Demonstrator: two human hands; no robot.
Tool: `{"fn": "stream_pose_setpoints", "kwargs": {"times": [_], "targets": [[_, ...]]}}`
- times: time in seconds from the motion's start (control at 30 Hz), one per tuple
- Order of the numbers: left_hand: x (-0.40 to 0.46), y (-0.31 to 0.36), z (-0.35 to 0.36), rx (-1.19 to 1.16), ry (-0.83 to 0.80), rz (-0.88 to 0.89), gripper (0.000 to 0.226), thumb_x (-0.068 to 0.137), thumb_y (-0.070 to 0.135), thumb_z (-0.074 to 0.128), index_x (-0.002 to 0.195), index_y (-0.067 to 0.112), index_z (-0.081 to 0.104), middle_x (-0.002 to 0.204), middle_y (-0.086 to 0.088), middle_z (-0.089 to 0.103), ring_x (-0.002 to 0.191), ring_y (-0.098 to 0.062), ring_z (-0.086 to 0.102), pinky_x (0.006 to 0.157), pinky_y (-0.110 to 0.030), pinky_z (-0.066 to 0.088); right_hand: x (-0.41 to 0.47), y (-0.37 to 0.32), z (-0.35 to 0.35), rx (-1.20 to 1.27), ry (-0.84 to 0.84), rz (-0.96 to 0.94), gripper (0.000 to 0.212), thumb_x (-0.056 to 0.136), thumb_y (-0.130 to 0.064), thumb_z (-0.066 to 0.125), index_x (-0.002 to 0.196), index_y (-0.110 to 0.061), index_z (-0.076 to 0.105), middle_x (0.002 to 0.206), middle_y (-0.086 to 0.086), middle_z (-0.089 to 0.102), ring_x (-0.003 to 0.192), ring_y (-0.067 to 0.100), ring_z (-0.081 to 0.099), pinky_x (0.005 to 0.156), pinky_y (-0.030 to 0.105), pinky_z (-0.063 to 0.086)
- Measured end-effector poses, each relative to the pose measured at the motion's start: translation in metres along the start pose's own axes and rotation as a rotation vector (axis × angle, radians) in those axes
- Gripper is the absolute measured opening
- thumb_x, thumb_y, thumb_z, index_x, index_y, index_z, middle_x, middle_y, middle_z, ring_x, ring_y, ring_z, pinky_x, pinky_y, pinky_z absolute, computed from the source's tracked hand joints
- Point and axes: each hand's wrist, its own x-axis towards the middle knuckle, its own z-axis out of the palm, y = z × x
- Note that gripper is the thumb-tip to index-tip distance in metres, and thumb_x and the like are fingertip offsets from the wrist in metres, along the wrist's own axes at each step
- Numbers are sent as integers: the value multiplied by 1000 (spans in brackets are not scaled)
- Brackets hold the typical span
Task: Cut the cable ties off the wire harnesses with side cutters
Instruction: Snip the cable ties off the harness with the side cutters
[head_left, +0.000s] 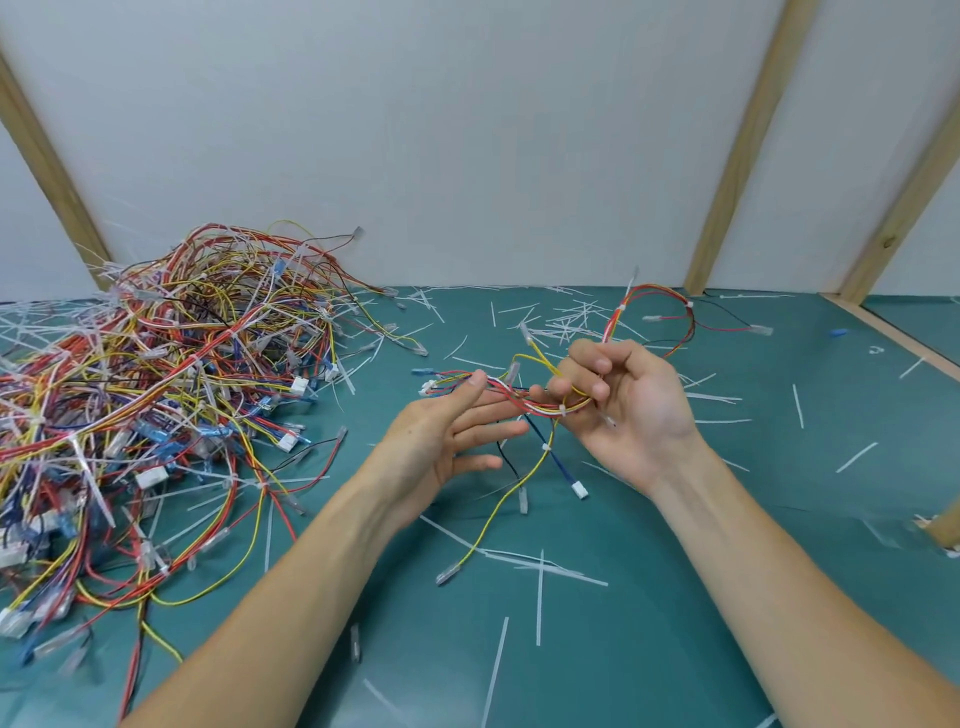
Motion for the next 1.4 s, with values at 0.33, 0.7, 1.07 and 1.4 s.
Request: {"fn": "stream_pose_setpoints", "kwargs": {"times": [0.33,0.7,1.07,1.4], "targets": [[3,0,0,72,297,236,10,97,23,63,90,16,62,93,-8,78,85,-23,77,49,-22,53,2,6,4,-122,-1,45,25,89,-16,42,76,-11,62,80,9,68,89,31,76,80,39,62],[11,-2,-10,82,435,530,12,102,15,57,90,17,60,89,4,78,87,-18,76,64,-26,61,6,16,-12,-1423,579,-122,70,102,-62,36,62,-20,75,58,-10,72,62,10,71,69,32,52],[13,-3,-14,50,426,583,8,103,13,54,98,17,60,98,-1,77,94,-22,75,68,-27,61,-1,4,-6,-1266,705,-711,73,102,-49,51,42,-9,55,39,0,54,43,21,53,61,36,49],[11,2,-21,-97,416,550,9,104,11,49,102,14,57,96,1,77,98,-17,74,73,-30,62,-4,-3,8,-634,629,-844,29,107,-32,38,96,-19,60,68,6,69,55,24,69,42,26,46]]}}
